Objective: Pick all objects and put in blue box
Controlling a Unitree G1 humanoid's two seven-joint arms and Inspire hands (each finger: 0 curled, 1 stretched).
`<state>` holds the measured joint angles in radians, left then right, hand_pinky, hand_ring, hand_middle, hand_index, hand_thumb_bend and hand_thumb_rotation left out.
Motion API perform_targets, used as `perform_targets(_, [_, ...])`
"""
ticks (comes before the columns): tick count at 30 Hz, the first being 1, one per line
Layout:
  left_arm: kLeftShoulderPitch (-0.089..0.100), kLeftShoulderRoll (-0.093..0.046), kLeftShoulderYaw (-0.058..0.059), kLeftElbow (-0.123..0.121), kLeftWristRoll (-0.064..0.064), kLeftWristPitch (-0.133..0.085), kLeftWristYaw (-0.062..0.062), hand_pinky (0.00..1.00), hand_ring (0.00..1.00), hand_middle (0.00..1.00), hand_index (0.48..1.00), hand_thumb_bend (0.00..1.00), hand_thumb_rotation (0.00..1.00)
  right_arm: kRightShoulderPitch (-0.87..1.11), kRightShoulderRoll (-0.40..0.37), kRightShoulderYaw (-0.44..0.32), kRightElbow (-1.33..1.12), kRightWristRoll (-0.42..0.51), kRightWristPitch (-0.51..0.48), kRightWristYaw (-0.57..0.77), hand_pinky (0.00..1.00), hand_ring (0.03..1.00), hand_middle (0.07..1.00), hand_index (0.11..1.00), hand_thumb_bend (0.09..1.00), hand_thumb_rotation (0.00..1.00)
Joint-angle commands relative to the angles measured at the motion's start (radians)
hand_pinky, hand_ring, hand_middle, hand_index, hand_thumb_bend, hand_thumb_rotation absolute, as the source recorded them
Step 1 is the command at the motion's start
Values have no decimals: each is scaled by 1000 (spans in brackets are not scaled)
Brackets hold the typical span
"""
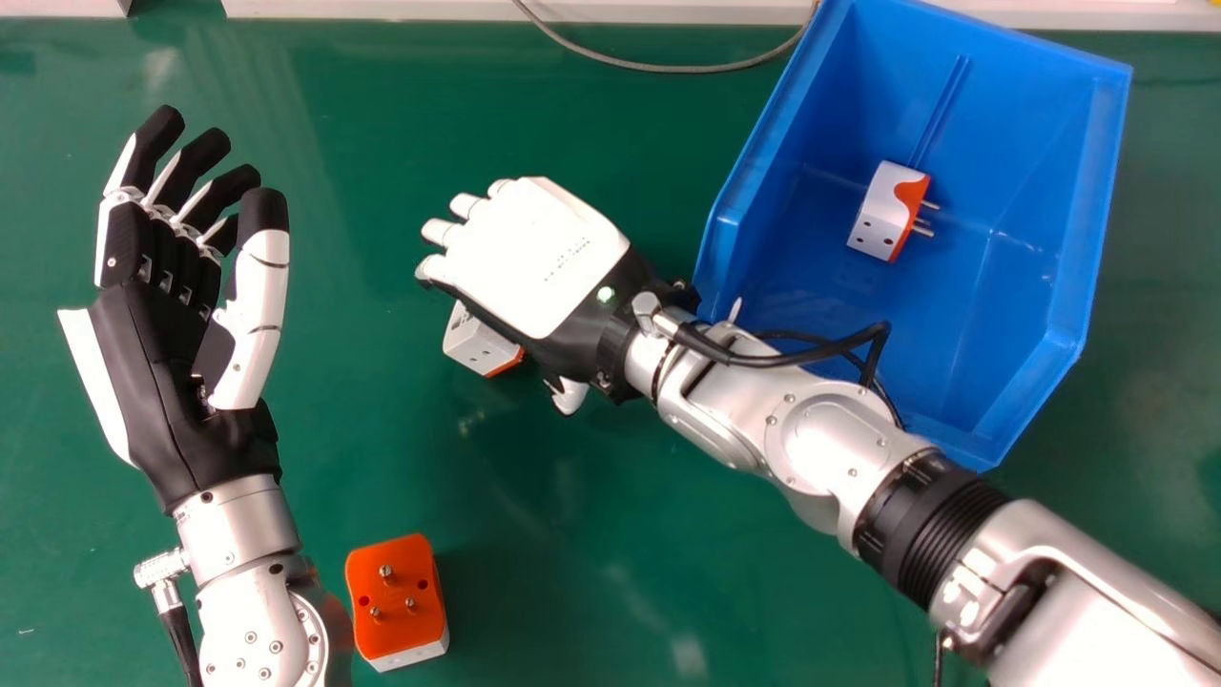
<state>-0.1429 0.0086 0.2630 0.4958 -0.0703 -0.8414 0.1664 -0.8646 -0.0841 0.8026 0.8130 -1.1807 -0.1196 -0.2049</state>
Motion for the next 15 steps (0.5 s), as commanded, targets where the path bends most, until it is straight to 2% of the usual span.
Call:
perform_targets(1, [-12,3,-1,-6,13,-31,0,647,710,771,803,622,408,-51,12,1,6,17,5,-5,837,887,880,770,773,1])
perform_targets(5, [-14,3,-1,-3,7,-32,-5,648,712,774,805,616,407,-74,16,1,32,29,-5,33,833,884,876,775,756,5])
perform_targets(10, [-19,0,-4,2,15,-31,1,649,713,774,806,617,409,-97,15,12,56,38,-22,40,819,883,876,791,741,7])
perform_targets(15, [-26,-4,-5,8,14,-35,3,649,710,771,804,623,417,-111,19,22,77,50,-40,30,768,857,859,790,727,2])
